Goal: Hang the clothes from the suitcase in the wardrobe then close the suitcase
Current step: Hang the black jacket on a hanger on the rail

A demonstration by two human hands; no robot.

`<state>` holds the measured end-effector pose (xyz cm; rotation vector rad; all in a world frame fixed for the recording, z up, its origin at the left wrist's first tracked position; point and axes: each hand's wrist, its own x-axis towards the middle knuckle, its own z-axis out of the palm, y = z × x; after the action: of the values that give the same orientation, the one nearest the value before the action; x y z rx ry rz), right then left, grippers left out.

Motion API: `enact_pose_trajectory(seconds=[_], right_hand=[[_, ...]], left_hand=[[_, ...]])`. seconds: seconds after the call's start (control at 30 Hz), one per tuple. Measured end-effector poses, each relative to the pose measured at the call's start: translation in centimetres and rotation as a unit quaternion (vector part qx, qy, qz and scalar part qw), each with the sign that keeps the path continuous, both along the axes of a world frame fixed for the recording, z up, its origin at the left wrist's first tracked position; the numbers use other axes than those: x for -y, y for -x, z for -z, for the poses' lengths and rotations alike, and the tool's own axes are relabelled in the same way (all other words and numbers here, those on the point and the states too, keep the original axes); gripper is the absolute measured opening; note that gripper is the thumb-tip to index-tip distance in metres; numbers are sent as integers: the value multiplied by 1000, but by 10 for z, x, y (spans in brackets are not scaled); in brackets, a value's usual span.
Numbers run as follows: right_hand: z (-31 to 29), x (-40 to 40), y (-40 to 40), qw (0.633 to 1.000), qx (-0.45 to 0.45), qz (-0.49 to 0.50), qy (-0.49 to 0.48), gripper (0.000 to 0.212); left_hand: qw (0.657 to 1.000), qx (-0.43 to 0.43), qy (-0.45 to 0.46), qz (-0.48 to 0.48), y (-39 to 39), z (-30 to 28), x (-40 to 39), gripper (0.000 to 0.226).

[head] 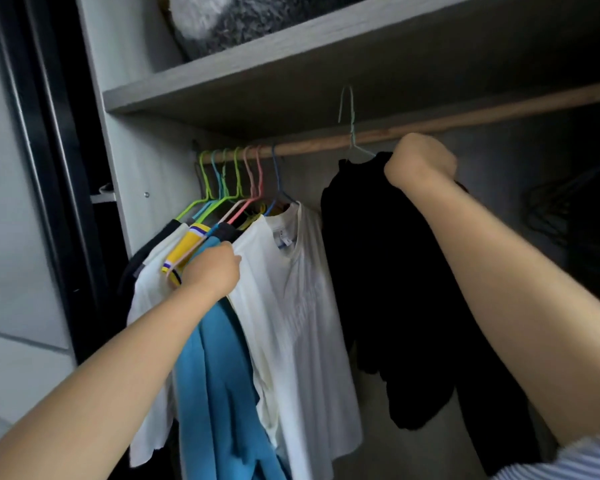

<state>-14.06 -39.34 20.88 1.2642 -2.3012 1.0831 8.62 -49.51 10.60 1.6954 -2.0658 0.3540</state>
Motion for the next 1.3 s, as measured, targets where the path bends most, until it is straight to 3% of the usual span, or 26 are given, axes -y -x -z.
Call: enact_pose_trajectory(seconds=[0.43, 0.6, 1.1, 1.3], right_hand=[[28, 72, -82, 986, -90, -94, -104, 34], [29, 90, -115, 983, -48, -154, -83, 33], [44, 128, -146, 984, -12, -160, -77, 28], [57, 126, -139, 970, 70, -222, -72, 34]], left_hand=[[996, -59, -41, 50, -20, -9, 10, 31], [992, -96, -52, 69, -31, -1, 19, 37], [987, -134, 21, 88, -51, 18, 34, 39], [984, -147, 19, 102, -51, 30, 16, 33]])
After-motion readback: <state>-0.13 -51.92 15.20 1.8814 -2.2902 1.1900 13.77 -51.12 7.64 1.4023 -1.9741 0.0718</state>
